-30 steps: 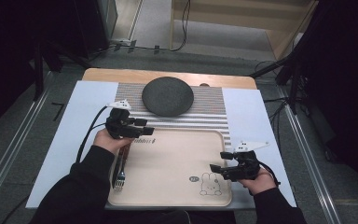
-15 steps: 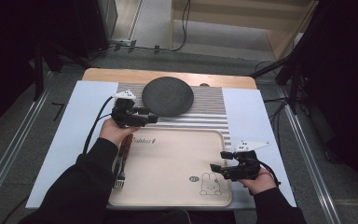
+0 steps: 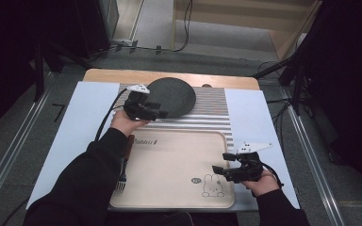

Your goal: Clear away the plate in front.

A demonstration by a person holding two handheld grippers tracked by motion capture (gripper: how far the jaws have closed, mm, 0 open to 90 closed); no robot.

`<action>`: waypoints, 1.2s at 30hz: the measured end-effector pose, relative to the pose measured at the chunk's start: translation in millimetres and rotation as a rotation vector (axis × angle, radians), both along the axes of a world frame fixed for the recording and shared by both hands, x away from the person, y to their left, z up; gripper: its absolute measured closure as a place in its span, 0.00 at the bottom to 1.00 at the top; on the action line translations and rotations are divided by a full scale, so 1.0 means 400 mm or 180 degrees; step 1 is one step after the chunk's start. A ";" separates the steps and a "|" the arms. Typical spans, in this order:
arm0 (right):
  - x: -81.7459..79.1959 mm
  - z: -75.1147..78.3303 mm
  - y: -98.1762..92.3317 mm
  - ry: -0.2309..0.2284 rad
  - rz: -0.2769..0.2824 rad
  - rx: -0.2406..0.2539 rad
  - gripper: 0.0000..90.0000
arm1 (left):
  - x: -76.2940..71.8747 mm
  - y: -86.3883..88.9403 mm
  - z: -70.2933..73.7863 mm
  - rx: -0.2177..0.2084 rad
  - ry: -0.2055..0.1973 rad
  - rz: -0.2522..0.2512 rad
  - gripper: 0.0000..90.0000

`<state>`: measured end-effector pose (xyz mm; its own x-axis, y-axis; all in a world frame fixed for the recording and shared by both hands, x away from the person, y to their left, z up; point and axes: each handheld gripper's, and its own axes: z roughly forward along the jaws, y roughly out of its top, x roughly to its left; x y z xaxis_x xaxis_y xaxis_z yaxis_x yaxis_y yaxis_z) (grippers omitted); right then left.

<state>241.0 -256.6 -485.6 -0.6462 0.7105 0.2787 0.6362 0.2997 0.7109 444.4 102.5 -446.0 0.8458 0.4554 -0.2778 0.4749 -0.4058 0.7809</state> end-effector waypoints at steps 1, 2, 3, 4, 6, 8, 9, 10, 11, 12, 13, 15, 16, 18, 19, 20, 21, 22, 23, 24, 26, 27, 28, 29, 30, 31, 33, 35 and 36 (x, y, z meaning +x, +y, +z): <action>0.000 0.000 0.000 0.0001 0.0001 -0.0003 0.27 | 0.007 -0.008 -0.003 -0.0014 0.0038 -0.0016 0.40; 0.001 0.000 -0.001 0.0000 0.0000 0.0000 0.27 | 0.012 -0.015 -0.003 0.0005 0.0065 -0.0038 0.40; 0.001 0.000 -0.001 -0.0001 0.0004 -0.0001 0.27 | 0.017 -0.021 -0.004 0.0020 0.0064 -0.0060 0.40; 0.001 0.000 -0.001 -0.0001 0.0005 -0.0002 0.27 | 0.020 -0.026 -0.005 0.0012 0.0055 -0.0064 0.40; 0.001 0.000 -0.001 -0.0001 0.0004 0.0003 0.27 | 0.029 -0.035 -0.007 0.0014 0.0036 -0.0092 0.42; 0.001 0.000 -0.002 -0.0001 0.0001 0.0008 0.27 | 0.039 -0.047 -0.011 0.0076 -0.0015 -0.0119 0.42; 0.001 0.000 -0.002 -0.0004 0.0002 0.0015 0.27 | 0.043 -0.051 -0.012 0.0114 -0.0026 -0.0124 0.42; 0.001 0.000 -0.002 -0.0005 0.0002 0.0019 0.27 | 0.047 -0.056 -0.013 0.0151 -0.0046 -0.0131 0.42; 0.001 0.000 -0.002 -0.0005 -0.0001 0.0019 0.27 | 0.051 -0.060 -0.015 0.0177 -0.0061 -0.0145 0.42; 0.002 0.000 -0.002 -0.0005 0.0001 0.0018 0.27 | 0.056 -0.064 -0.016 0.0203 -0.0070 -0.0148 0.43; 0.002 0.000 -0.002 -0.0005 0.0002 0.0018 0.27 | 0.060 -0.068 -0.016 0.0222 -0.0100 -0.0152 0.43; 0.003 0.000 -0.002 -0.0001 0.0008 0.0017 0.27 | 0.068 -0.077 -0.018 0.0255 -0.0117 -0.0167 0.43; 0.003 0.000 -0.001 0.0004 0.0009 0.0016 0.27 | 0.071 -0.082 -0.019 0.0273 -0.0140 -0.0178 0.43; 0.003 0.000 -0.002 -0.0004 0.0008 0.0016 0.27 | 0.072 -0.097 -0.022 0.0354 -0.0218 -0.0238 0.44; 0.003 0.000 -0.002 -0.0003 0.0007 0.0019 0.27 | 0.070 -0.102 -0.023 0.0394 -0.0253 -0.0267 0.44; 0.003 0.000 -0.003 -0.0006 0.0006 0.0020 0.27 | 0.068 -0.108 -0.024 0.0457 -0.0348 -0.0294 0.44; 0.003 0.000 -0.003 -0.0008 0.0008 0.0019 0.27 | 0.065 -0.114 -0.025 0.0522 -0.0479 -0.0350 0.44; 0.003 -0.001 -0.004 -0.0005 0.0007 0.0019 0.27 | 0.063 -0.117 -0.027 0.0560 -0.0553 -0.0387 0.44; 0.003 -0.001 -0.004 -0.0003 0.0004 0.0022 0.27 | 0.062 -0.119 -0.028 0.0590 -0.0606 -0.0404 0.44; 0.003 -0.001 -0.004 -0.0002 0.0004 0.0022 0.27 | 0.061 -0.122 -0.030 0.0644 -0.0669 -0.0444 0.44; 0.002 -0.001 -0.004 -0.0010 0.0006 0.0021 0.27 | 0.058 -0.124 -0.032 0.0734 -0.0804 -0.0497 0.44; 0.001 0.000 -0.005 -0.0011 0.0006 0.0029 0.27 | 0.055 -0.125 -0.033 0.0768 -0.0876 -0.0536 0.44; 0.001 0.001 -0.005 -0.0013 0.0000 0.0029 0.27 | 0.052 -0.126 -0.034 0.0790 -0.0962 -0.0545 0.44; 0.000 0.001 -0.005 -0.0016 -0.0003 0.0030 0.27 | 0.049 -0.127 -0.034 0.0840 -0.1025 -0.0564 0.44; 0.000 0.001 -0.005 -0.0015 -0.0004 0.0032 0.27 | 0.043 -0.127 -0.035 0.0871 -0.1152 -0.0613 0.44; 0.000 0.001 -0.006 -0.0012 -0.0005 0.0031 0.27 | 0.038 -0.128 -0.035 0.0917 -0.1257 -0.0661 0.45; 0.001 0.000 -0.006 -0.0016 -0.0008 0.0026 0.27 | 0.031 -0.130 -0.037 0.0986 -0.1429 -0.0713 0.45; 0.000 0.000 -0.007 -0.0013 -0.0009 0.0024 0.27 | 0.025 -0.134 -0.039 0.1061 -0.1553 -0.0743 0.45; 0.000 0.000 -0.007 -0.0009 -0.0013 0.0023 0.27 | 0.023 -0.135 -0.041 0.1080 -0.1604 -0.0776 0.45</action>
<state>240.9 -259.3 -485.7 -0.6441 0.7110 0.2821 0.6354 0.2920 0.7148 453.4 48.6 -462.6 0.9249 0.2267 0.3051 -0.0526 -0.7186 0.6934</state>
